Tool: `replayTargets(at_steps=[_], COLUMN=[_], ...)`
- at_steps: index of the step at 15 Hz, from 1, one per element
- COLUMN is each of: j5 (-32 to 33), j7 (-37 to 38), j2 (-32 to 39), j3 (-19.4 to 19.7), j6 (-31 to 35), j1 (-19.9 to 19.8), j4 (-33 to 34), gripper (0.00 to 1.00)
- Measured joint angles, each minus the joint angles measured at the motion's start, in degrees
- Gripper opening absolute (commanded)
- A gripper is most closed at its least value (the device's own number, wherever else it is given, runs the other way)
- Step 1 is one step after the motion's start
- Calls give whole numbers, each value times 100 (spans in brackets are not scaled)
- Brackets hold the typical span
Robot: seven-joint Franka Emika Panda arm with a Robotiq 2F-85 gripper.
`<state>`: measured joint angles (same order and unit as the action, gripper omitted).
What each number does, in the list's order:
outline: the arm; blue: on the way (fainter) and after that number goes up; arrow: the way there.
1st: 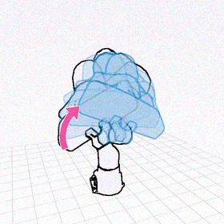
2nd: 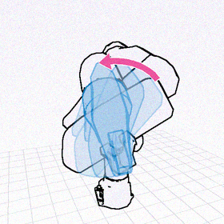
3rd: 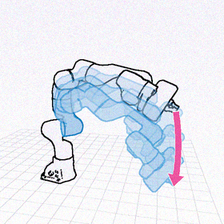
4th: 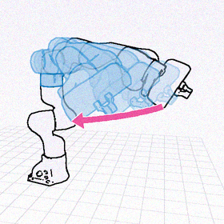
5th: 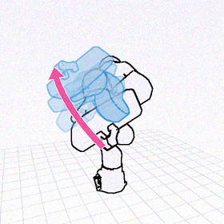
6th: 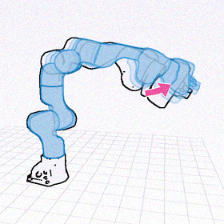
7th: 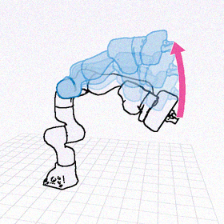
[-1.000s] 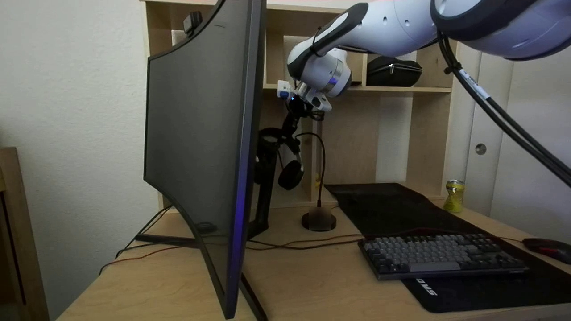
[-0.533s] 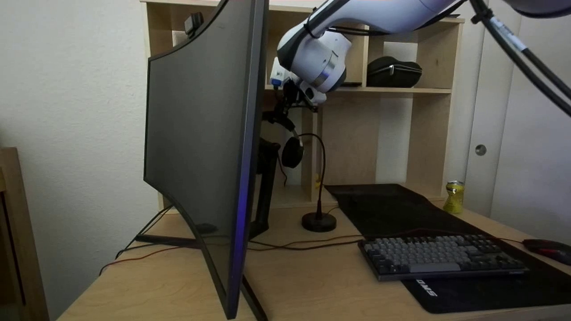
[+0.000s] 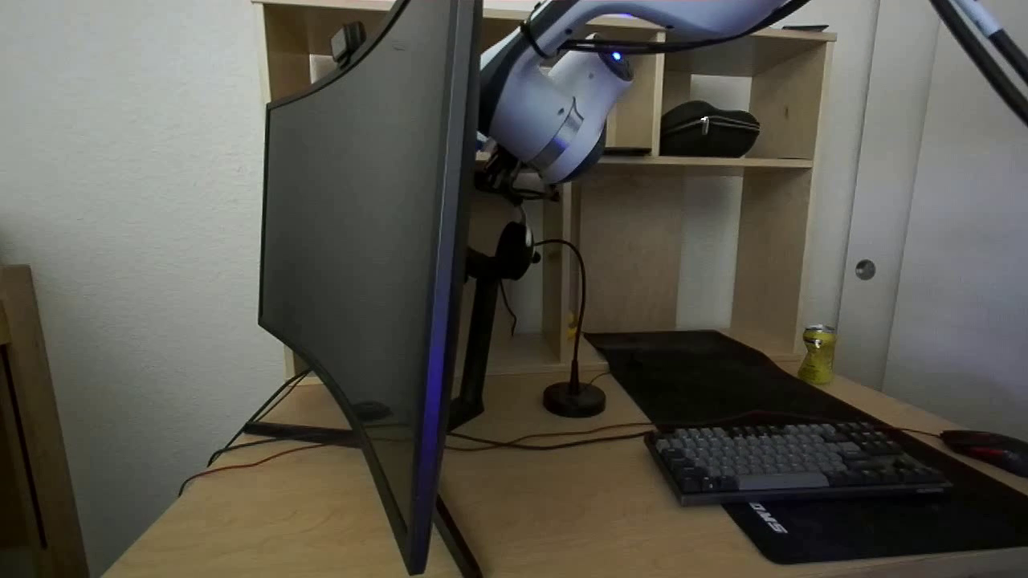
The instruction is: Remove the headsets from the back of the monitor and place them on the desk
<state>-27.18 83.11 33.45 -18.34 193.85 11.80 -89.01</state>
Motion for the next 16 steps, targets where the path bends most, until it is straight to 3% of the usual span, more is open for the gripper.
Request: replayTargets(at_steps=[2,3,6,8,10,13,16], j5=[28,30,-29,-122,-74,-76,-81], j7=[2,27,242,297,346,367,334], j2=[-8,-16,-21,-238,-637,-1371,-2234], j3=[-152,-52,654,867,715,578,913], j6=[641,603,509,506,326,-446,-1699], j1=[-12,61,488,504,205,-312,-701], j4=[-87,-7,599,737,639,346,-233], gripper=[6,6,6,6,6,6,6])
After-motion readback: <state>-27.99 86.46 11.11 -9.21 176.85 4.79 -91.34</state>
